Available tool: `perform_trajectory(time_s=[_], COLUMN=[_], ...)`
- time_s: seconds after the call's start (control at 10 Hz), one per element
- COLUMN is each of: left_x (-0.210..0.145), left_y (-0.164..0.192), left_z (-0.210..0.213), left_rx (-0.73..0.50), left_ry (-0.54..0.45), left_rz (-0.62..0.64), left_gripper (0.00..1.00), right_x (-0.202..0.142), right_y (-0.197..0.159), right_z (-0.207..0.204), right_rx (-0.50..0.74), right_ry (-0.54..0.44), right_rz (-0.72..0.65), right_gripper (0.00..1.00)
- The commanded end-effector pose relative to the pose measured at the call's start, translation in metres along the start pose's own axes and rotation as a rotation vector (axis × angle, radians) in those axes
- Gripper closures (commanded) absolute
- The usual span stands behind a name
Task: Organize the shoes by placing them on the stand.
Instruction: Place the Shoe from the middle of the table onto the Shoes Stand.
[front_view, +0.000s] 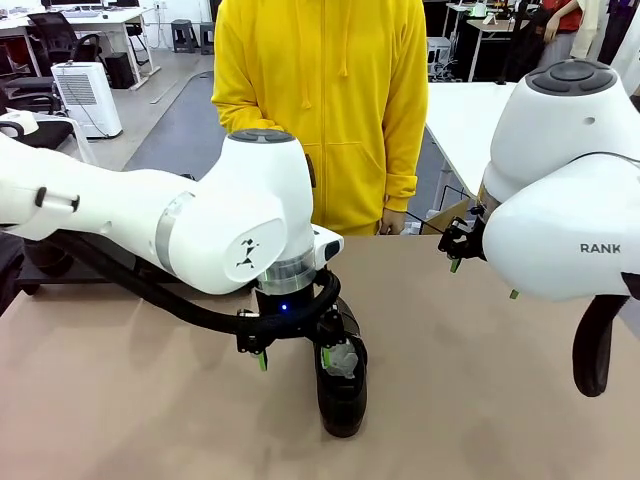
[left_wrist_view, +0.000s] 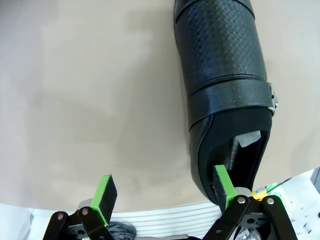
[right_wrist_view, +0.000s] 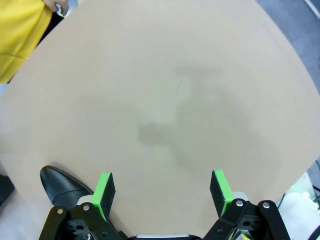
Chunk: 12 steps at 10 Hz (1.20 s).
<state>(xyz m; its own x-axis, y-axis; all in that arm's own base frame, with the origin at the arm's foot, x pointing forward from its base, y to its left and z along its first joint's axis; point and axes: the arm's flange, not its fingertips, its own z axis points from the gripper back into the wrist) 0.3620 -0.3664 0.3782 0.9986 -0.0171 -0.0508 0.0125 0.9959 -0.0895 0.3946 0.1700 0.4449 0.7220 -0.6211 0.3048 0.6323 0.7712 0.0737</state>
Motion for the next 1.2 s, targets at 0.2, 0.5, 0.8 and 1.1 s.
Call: perform_trajectory(time_s=[0.2,0.5,0.8,1.1], left_x=[0.004,0.014,0.022,0.027], left_y=[-0.010,-0.012,-0.014,-0.018], left_z=[-0.024,-0.033,-0.038,-0.044], left_rx=[0.036,0.058,0.019,-0.008], left_ry=[-0.049,-0.004,-0.005,0.024], left_rz=[-0.002,0.005,0.009,-0.008], left_gripper=[0.00,0.14,0.69,1.00], right_x=[0.002,0.002,0.002,0.002], right_y=[-0.001,-0.001,-0.001,-0.001], right_z=[0.000,0.000,0.000,0.000], right_rx=[0.000,0.000,0.000,0.000], right_ry=[-0.011,-0.011,-0.011,-0.011], right_rz=[0.013,0.013,0.013,0.013], right_gripper=[0.00,0.00,0.00,0.00])
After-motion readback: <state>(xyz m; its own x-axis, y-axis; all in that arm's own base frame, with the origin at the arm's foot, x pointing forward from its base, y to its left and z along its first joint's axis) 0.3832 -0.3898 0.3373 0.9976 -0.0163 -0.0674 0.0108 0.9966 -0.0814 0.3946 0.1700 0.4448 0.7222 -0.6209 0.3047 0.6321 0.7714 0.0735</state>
